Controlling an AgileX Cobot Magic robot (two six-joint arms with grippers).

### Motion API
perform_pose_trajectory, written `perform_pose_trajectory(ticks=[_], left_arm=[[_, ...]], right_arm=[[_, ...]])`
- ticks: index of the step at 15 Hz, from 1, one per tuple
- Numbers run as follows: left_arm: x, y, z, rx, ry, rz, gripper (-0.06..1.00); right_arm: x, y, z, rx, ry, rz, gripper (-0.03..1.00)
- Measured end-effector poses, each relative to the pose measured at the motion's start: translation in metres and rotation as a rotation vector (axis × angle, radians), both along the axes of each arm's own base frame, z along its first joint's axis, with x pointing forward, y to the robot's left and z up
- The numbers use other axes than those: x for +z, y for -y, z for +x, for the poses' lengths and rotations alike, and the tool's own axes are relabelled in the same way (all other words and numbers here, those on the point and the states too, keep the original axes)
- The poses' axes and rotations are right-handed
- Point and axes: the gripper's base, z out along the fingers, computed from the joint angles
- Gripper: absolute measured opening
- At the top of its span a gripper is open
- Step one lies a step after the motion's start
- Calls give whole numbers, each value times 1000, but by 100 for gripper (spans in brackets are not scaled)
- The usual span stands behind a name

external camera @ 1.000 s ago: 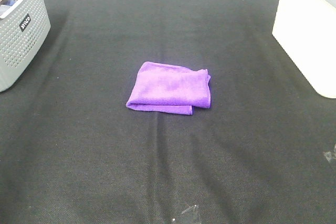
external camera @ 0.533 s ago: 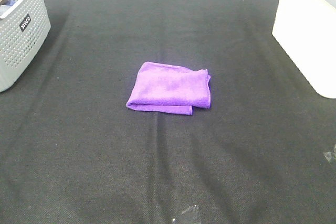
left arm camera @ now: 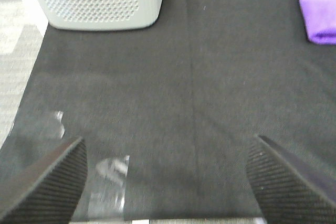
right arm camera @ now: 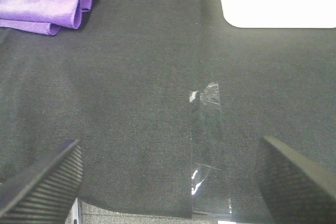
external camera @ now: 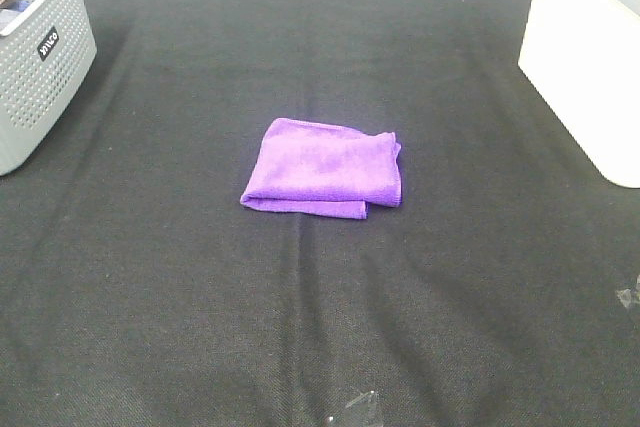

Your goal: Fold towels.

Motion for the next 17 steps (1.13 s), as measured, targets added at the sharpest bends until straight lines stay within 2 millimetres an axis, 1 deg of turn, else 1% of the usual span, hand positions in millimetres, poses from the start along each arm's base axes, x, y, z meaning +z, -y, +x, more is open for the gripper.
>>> perform_pose_trajectory(ticks=[17], left_arm=[[-1,3,2,-26,15,-31,78]], right_arm=[[-1,0,0,-3,-2,1,85]])
